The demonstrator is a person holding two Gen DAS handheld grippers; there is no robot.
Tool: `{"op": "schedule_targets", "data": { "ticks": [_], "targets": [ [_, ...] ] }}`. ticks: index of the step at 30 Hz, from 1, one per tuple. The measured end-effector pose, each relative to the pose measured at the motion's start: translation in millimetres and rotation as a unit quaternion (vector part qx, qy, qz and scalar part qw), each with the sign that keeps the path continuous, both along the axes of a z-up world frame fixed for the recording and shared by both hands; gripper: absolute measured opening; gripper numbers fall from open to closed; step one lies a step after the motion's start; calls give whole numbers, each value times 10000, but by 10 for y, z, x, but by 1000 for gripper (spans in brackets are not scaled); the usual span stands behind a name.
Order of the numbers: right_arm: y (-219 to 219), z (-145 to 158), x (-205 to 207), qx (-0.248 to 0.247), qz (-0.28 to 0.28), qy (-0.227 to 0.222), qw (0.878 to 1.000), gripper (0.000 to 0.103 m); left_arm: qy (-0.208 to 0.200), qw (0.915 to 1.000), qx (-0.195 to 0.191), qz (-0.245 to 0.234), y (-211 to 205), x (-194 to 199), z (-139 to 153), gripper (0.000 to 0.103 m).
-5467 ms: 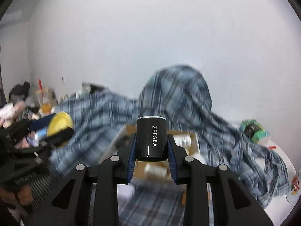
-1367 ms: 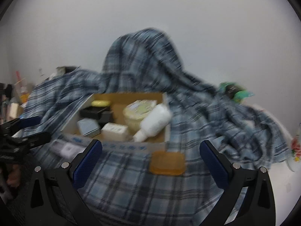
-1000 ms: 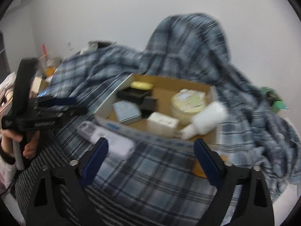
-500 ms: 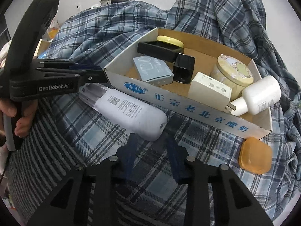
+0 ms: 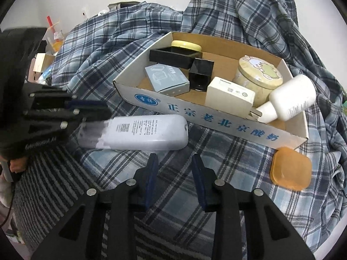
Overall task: Organize rigid objects
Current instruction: 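Grasp the white XTE modem with left tool and lift it, then hold the white modem with left tool while right tool grasps the orange soap box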
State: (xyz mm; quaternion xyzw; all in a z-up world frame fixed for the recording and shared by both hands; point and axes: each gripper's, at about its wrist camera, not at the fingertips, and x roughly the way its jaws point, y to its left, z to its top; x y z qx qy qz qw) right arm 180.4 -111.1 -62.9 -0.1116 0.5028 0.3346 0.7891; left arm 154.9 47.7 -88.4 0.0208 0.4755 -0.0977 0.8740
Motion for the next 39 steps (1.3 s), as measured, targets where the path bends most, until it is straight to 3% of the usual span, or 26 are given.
{"op": "schedule_targets", "data": {
  "ticks": [2,5,7,9,10,11,14,19,25,27,31,39],
  "targets": [
    [-37,28,-17,38,-8,-15,10000,31,53,9999,58,-145,-75,-85,17,11],
    [-99,71,-46,96,-37,-48,9999,31,259,9988,-286,-312,-79,-151,32,11],
    [-151,99,-67,159,-76,-100,9998,31,155,9984,-273,-463,-127,-200,82,12],
    [-198,116,-78,179,-137,-140,9996,31,-93,9981,-203,-579,-179,-235,165,25],
    [-225,123,-80,215,-161,-133,9996,31,-133,9978,-206,-619,-203,-232,192,41],
    [-250,129,-75,252,-185,-120,9994,31,-76,9973,-281,-676,-227,-206,208,51],
    [-329,147,-70,346,-262,-101,9990,31,-36,9946,-527,-895,-282,-142,225,51],
    [-431,153,-37,465,-390,-52,9981,31,94,9918,-134,-1270,-473,-82,115,51],
    [-492,166,-9,605,-476,-26,9970,31,430,9917,-4,-1214,-498,34,-68,48],
    [-498,173,-6,614,-474,-34,9970,31,409,9908,17,-1287,-511,20,-68,48],
    [-499,185,-7,599,-477,-78,9970,31,284,9888,422,-1403,-612,-31,-95,45],
    [-582,334,-36,517,-579,-475,9959,31,-12,9895,531,-1344,-673,-153,50,43]
  ]
}}
